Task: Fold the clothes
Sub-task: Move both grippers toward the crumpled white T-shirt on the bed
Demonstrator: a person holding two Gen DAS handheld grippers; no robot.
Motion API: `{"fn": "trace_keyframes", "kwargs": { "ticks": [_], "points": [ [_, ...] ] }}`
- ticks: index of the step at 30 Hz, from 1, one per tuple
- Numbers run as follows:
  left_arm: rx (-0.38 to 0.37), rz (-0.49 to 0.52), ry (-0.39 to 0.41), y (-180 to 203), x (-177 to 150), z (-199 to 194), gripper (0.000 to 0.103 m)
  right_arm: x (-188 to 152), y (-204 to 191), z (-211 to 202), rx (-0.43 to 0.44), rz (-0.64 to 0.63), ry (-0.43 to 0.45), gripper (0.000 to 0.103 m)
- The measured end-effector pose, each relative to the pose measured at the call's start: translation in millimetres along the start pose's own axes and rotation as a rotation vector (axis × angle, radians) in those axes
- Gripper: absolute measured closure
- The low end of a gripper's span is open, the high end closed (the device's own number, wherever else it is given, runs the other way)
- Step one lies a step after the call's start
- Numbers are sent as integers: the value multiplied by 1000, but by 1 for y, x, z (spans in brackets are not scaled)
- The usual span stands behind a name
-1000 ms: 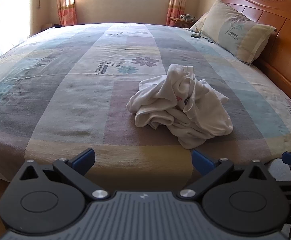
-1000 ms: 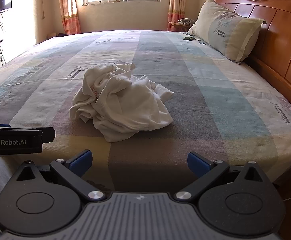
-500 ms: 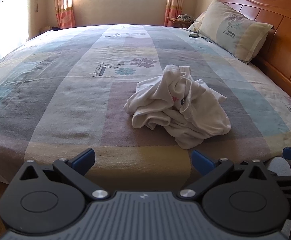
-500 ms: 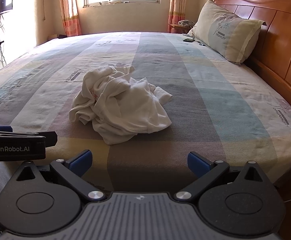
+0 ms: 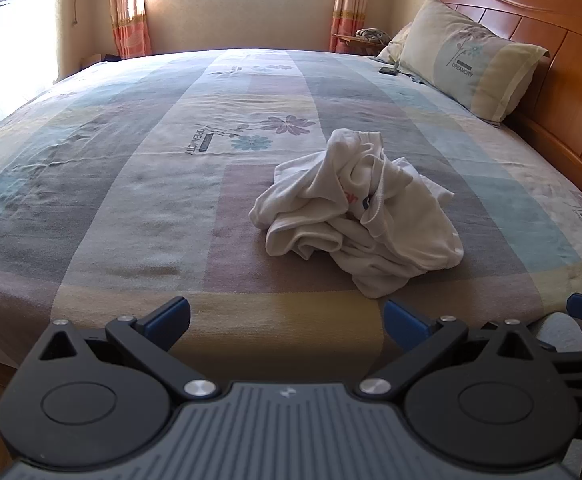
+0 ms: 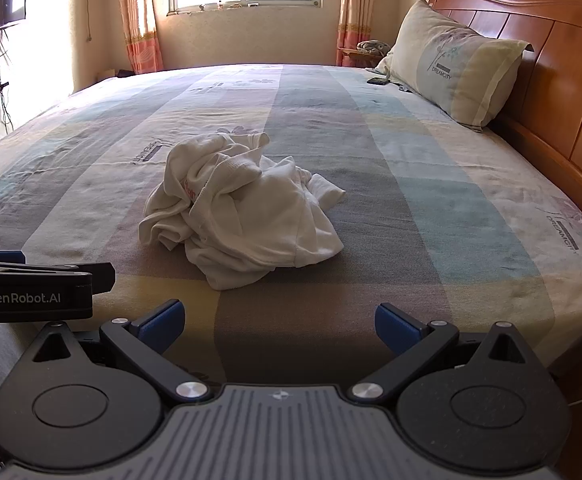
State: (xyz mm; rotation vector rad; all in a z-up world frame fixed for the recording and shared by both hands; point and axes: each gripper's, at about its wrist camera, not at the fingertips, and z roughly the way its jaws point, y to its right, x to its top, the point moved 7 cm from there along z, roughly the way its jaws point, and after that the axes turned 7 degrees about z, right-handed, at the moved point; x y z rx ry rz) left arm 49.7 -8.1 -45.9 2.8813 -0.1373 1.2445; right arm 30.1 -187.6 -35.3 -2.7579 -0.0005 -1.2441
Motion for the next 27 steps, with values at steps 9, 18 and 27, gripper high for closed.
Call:
{"fn": "trace_keyframes", "kwargs": {
  "ticks": [9,18,27],
  "points": [
    [1,4,-3,1,0,2,1,-2,1,3,2,2,-8,0],
    [-4,5,-2,1,2,4,1,-2,1,5,0,1,-5,0],
    [-15,-7,-2,1,8,12,1,1,3,12,5,-7,-21,0]
  ]
}}
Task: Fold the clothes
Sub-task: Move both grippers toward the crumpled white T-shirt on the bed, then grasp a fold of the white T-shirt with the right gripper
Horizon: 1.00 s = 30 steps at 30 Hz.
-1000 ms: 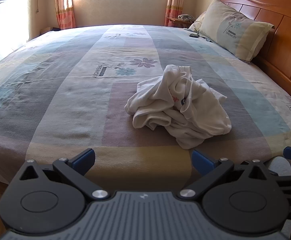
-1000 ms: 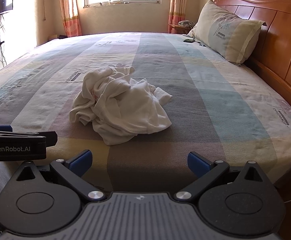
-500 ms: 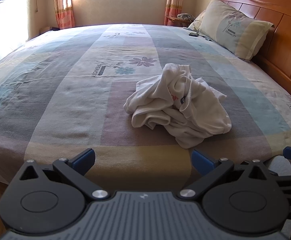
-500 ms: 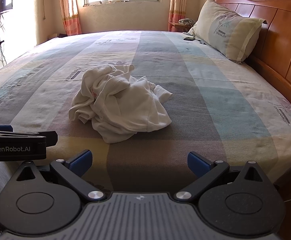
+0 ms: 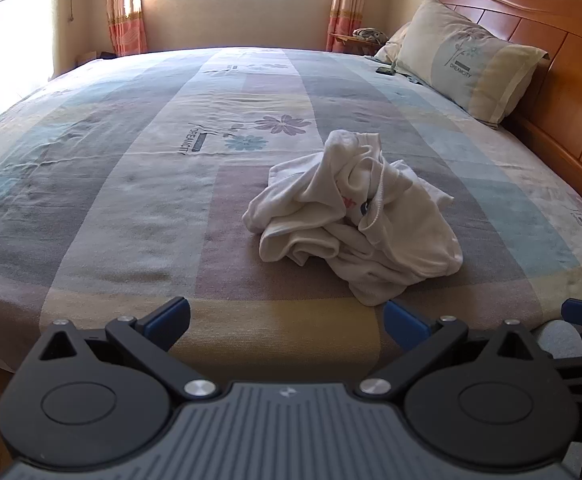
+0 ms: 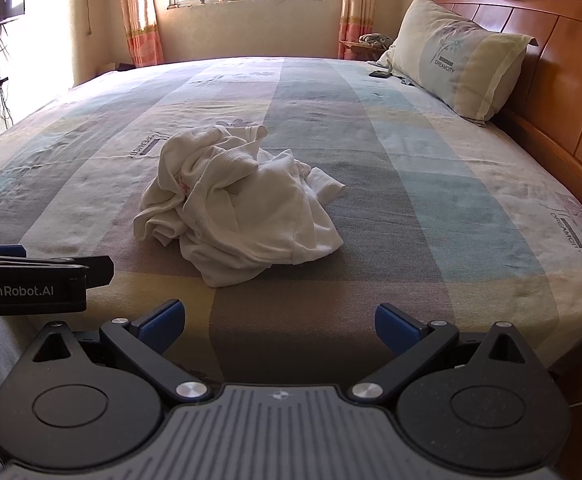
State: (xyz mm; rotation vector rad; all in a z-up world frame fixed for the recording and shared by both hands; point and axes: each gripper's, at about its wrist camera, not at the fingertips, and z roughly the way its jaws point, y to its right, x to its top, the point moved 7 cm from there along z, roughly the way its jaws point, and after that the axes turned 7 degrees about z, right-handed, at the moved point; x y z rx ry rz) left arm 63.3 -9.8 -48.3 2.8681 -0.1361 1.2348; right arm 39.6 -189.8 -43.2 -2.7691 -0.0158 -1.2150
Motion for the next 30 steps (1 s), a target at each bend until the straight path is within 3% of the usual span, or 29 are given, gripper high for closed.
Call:
{"fn": "trace_keyframes", "kwargs": {
  "ticks": [18,23,30],
  "points": [
    [-1,-14,-10,-8,33,40,1,32,7,42,76,34,-30,0],
    [13,-9,-44,-9,35,59,1,33,2,54,131,-14,1,0],
    [21,2,-73,-9,42,79,1,36,-1,79,148,-39,-39,0]
  ]
}}
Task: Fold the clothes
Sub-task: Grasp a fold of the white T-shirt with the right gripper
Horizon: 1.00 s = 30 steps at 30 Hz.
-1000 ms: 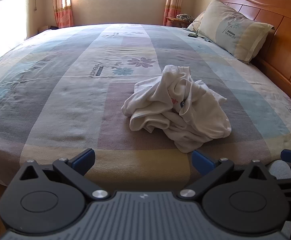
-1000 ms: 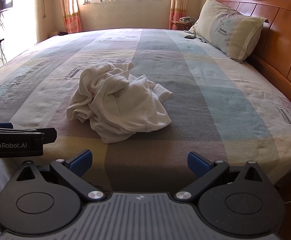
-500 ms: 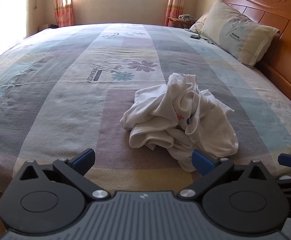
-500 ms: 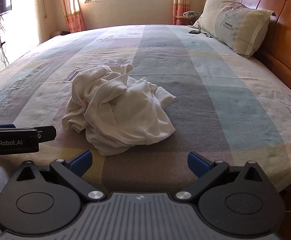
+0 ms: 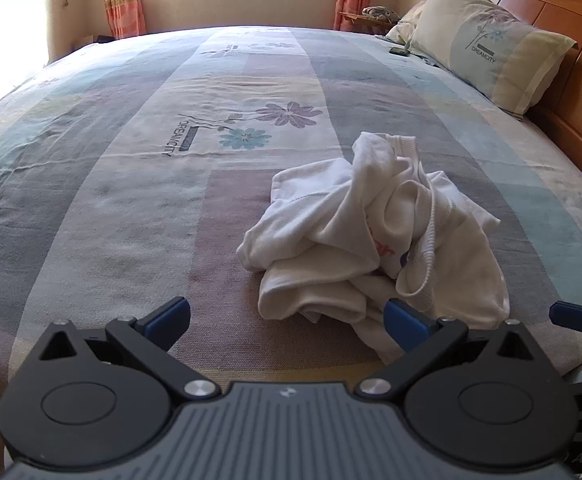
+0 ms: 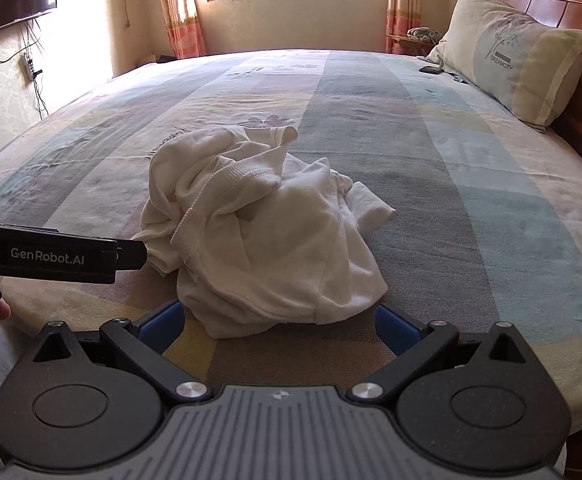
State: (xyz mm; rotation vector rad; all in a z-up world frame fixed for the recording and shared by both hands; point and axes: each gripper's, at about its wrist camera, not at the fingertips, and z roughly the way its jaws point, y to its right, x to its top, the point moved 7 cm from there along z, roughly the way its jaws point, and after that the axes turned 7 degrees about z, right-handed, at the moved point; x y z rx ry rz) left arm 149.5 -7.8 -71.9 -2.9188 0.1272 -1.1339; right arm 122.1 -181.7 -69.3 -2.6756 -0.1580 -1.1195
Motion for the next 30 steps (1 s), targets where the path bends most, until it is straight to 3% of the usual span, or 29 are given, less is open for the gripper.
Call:
{"fn": "trace_keyframes", "kwargs": {
  "ticks": [16,21,23,30],
  "points": [
    [7,-2,-9,-6,10,14,1,7,-6,20,63,-28,-46,1],
    [18,-7,2,-14,10,11,1,8,-17,22,80,-117,-54,42],
    [18,-6,4,-17,11,10,1,9,-21,23,84,-150,-54,53],
    [16,5,13,-23,11,6,1,10,-50,30,116,-328,-29,55]
  ]
}}
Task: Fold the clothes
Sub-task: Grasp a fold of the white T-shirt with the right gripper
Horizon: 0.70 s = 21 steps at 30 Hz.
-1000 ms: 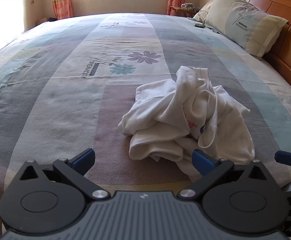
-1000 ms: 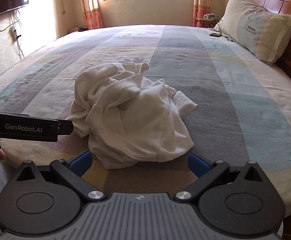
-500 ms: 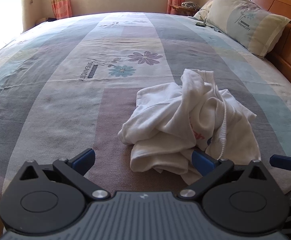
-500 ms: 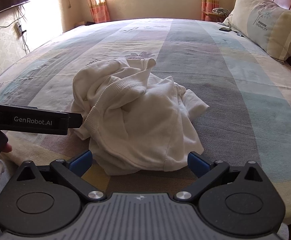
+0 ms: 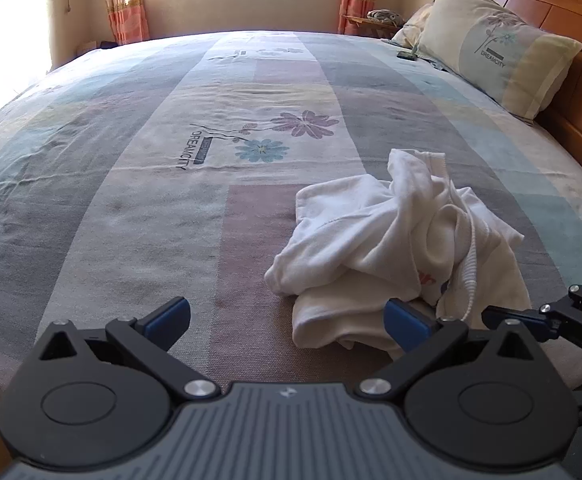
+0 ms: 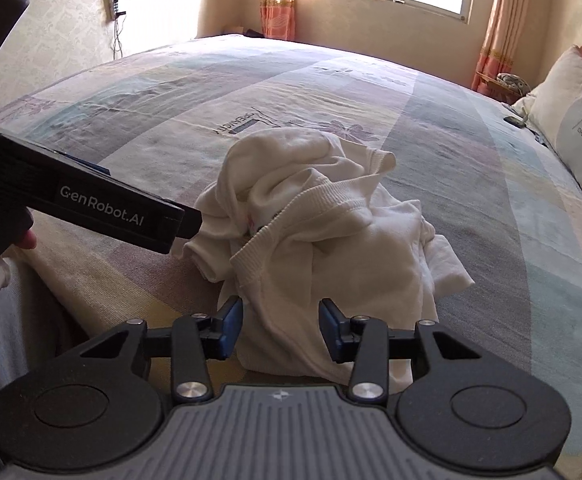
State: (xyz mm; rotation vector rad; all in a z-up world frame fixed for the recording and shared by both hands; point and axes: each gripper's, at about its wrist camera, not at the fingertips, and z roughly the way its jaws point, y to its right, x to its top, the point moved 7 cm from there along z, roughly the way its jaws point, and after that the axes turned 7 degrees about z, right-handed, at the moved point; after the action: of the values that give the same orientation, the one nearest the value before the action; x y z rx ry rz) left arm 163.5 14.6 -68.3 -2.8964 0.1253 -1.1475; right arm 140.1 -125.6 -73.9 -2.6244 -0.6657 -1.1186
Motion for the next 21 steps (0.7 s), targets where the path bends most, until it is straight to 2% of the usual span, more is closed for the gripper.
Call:
{"fn": "trace_keyframes", "kwargs": {
  "ticks": [1,2,3,4,9,11,18,21],
  "points": [
    [-1,2,1,0,0,0,1,0,-4,2,0,-25,0,56],
    [-2,5,1,-1,0,0,1,0,-7,5,0,-47,-2,67],
    [-3,8,1,-1,0,0,1,1,-8,7,-6,-60,-10,86],
    [-4,13,2,-1,-1,-1,1,1,-8,9,-10,-62,-17,90],
    [-29,50,13,7,3,-2,1,1,5,0,-10,-24,-2,93],
    [-44,68,16,14,6,-2,1,1,14,-3,-35,-12,7,95],
    [-86,161,50,44,28,6,1,2,65,-12,-164,76,26,95],
    [-94,204,68,54,37,16,1,-3,73,-13,-159,113,26,95]
  ]
}}
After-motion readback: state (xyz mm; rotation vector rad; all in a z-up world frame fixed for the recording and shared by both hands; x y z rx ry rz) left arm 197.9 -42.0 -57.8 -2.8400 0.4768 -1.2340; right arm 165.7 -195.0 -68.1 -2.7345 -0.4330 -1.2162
